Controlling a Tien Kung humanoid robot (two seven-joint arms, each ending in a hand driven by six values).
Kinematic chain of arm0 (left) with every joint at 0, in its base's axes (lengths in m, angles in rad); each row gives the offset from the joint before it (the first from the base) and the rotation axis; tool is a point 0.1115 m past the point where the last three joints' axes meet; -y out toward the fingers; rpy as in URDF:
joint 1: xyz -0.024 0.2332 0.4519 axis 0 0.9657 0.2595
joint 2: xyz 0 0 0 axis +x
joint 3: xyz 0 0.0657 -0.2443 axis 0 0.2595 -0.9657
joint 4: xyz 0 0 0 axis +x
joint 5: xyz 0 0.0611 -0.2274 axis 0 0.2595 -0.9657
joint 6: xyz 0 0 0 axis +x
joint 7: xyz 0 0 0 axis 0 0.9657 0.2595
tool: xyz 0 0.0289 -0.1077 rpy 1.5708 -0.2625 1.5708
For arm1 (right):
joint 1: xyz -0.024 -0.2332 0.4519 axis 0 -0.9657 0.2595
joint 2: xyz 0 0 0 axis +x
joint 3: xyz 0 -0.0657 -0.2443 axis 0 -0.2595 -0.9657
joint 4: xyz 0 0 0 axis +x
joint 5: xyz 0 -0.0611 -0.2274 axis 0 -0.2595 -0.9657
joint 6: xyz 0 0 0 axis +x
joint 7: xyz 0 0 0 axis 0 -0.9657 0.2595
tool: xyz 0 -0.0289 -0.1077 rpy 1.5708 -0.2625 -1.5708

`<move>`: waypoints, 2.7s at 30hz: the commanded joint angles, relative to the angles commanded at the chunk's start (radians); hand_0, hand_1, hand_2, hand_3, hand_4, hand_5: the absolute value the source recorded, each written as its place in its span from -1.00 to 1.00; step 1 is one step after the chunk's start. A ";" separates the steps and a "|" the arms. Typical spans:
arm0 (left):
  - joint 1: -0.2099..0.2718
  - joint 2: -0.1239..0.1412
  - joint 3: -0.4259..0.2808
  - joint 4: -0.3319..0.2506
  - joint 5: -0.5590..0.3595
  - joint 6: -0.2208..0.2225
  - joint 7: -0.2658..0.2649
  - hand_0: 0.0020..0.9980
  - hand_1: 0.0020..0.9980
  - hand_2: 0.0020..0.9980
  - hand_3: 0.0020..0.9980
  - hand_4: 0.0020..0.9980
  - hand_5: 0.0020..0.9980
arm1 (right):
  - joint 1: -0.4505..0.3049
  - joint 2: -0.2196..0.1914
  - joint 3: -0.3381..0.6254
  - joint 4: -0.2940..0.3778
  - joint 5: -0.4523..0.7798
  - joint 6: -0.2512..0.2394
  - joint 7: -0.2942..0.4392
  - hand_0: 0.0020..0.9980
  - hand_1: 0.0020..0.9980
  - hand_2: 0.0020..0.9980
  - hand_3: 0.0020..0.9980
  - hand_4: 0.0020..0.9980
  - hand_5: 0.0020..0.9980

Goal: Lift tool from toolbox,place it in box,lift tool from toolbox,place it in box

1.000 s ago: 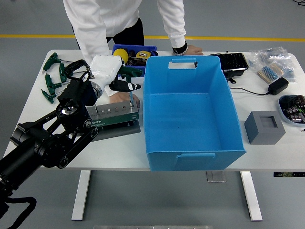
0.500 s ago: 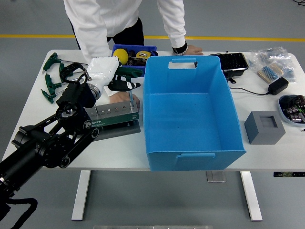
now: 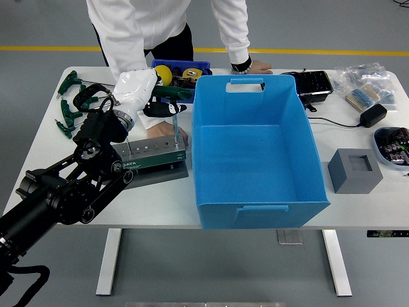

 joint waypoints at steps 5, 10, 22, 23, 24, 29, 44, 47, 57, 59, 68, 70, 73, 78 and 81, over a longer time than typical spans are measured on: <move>0.001 0.006 -0.003 -0.014 -0.019 0.021 -0.041 -0.88 -1.00 -0.89 -0.93 0.97 0.09 | -0.004 0.000 0.003 0.000 -0.006 0.000 -0.001 0.35 0.29 0.43 0.17 0.68 0.52; -0.003 0.022 -0.010 -0.045 -0.043 0.014 -0.068 -0.89 -1.00 -0.90 -0.94 0.78 0.18 | -0.006 0.001 0.002 0.000 -0.005 0.000 0.000 0.34 0.29 0.43 0.17 0.68 0.51; -0.053 0.090 0.001 -0.132 -0.079 -0.087 -0.073 -0.88 -1.00 -0.89 -0.94 0.67 0.22 | -0.006 0.002 -0.002 -0.002 0.005 -0.001 0.002 0.34 0.29 0.43 0.17 0.68 0.52; -0.056 0.095 0.002 -0.138 -0.080 -0.094 -0.072 -0.88 -1.00 -0.89 -0.94 0.67 0.22 | -0.006 0.002 -0.001 -0.002 0.005 -0.001 0.002 0.34 0.29 0.43 0.17 0.68 0.52; -0.060 0.100 0.003 -0.145 -0.081 -0.100 -0.073 -0.88 -1.00 -0.89 -0.94 0.67 0.22 | -0.006 0.002 -0.001 -0.002 0.005 -0.001 0.002 0.34 0.29 0.43 0.17 0.68 0.52; -0.091 0.136 0.012 -0.198 -0.085 -0.129 -0.076 -0.88 -1.00 -0.89 -0.94 0.65 0.25 | -0.006 0.003 0.000 -0.002 0.004 -0.001 0.001 0.34 0.28 0.43 0.17 0.68 0.51; -0.196 0.204 0.031 -0.350 -0.073 -0.147 -0.086 -0.88 -1.00 -0.89 -0.93 0.57 0.23 | -0.006 0.002 -0.001 -0.003 0.008 0.000 0.002 0.34 0.28 0.43 0.17 0.67 0.51; -0.208 0.195 0.029 -0.382 -0.072 -0.143 -0.088 -0.88 -1.00 -0.89 -0.93 0.57 0.23 | -0.005 0.001 0.001 -0.003 0.004 0.000 0.001 0.34 0.28 0.43 0.17 0.67 0.51; -0.187 0.146 0.147 -0.479 -0.124 -0.087 -0.115 -0.88 -1.00 -0.89 -0.92 0.54 0.20 | -0.004 0.000 0.002 -0.003 0.002 0.001 0.000 0.34 0.28 0.43 0.17 0.67 0.51; -0.191 0.132 0.200 -0.468 -0.139 -0.076 -0.125 -0.88 -1.00 -0.89 -0.92 0.54 0.20 | -0.002 0.000 0.004 -0.003 -0.002 0.001 -0.001 0.34 0.28 0.43 0.17 0.67 0.51; -0.193 0.035 0.395 -0.336 -0.198 -0.031 -0.206 -0.84 -1.00 -0.86 -0.89 0.52 0.16 | 0.003 -0.001 0.010 -0.001 -0.017 0.000 -0.006 0.34 0.28 0.43 0.17 0.67 0.50; -0.195 0.020 0.417 -0.304 -0.220 -0.031 -0.223 -0.84 -1.00 -0.86 -0.89 0.52 0.16 | 0.004 -0.003 0.010 -0.001 -0.016 0.000 -0.005 0.34 0.28 0.43 0.17 0.67 0.50; -0.203 0.008 0.441 -0.271 -0.246 -0.045 -0.239 -0.67 -0.85 -0.69 -0.69 0.54 0.14 | 0.005 -0.004 0.011 -0.001 -0.017 0.000 -0.004 0.34 0.28 0.43 0.17 0.67 0.50; -0.219 -0.015 0.461 -0.198 -0.300 -0.082 -0.281 -0.67 -0.85 -0.69 -0.69 0.54 0.14 | 0.007 -0.007 0.013 -0.001 -0.021 -0.001 -0.004 0.34 0.28 0.43 0.17 0.67 0.50; -0.236 -0.038 0.472 -0.138 -0.343 -0.108 -0.310 -0.41 -0.33 -0.09 -0.15 0.78 0.24 | 0.010 -0.009 0.022 -0.001 -0.037 -0.002 -0.008 0.34 0.28 0.43 0.17 0.67 0.50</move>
